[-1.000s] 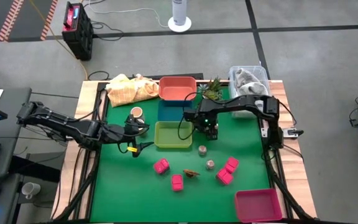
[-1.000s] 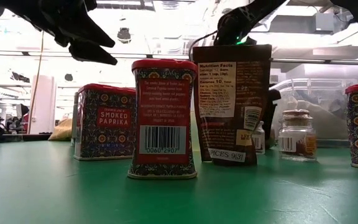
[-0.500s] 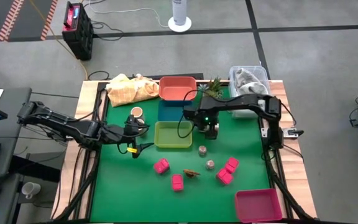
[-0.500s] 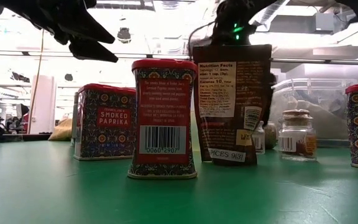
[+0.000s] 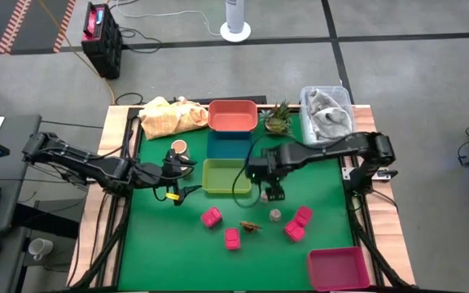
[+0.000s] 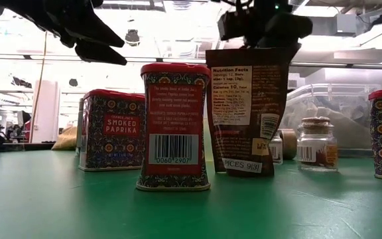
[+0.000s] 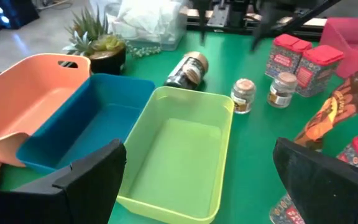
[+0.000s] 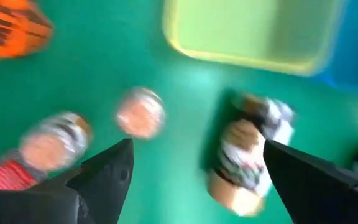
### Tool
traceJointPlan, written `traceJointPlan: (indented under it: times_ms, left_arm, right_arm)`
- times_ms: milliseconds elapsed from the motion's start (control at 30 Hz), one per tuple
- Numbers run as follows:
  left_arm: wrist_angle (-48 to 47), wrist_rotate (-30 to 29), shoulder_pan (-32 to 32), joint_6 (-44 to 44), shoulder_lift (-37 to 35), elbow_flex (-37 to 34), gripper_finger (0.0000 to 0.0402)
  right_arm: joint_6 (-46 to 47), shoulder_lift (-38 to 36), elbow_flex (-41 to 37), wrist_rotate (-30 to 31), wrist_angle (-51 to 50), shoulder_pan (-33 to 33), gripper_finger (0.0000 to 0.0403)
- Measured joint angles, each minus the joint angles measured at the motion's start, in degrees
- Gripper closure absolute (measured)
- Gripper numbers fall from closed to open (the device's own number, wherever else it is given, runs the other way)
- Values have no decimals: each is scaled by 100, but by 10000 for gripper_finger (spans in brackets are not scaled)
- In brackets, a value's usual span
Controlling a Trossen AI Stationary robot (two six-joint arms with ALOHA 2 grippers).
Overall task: Sort spices by type
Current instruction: Put the brown seasoning bottle into the orange bin
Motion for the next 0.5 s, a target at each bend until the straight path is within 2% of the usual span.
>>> traceJointPlan:
  times_ms: [233,500]
  left_arm:
    - [-14,-1,-2,-42,2,0,13]
    - [-44,0,-2,-89,1,0,13]
  right_arm:
    - [15,451,-11,-202,-10,371,28]
    - [-1,471,-368,-222,380,463,80]
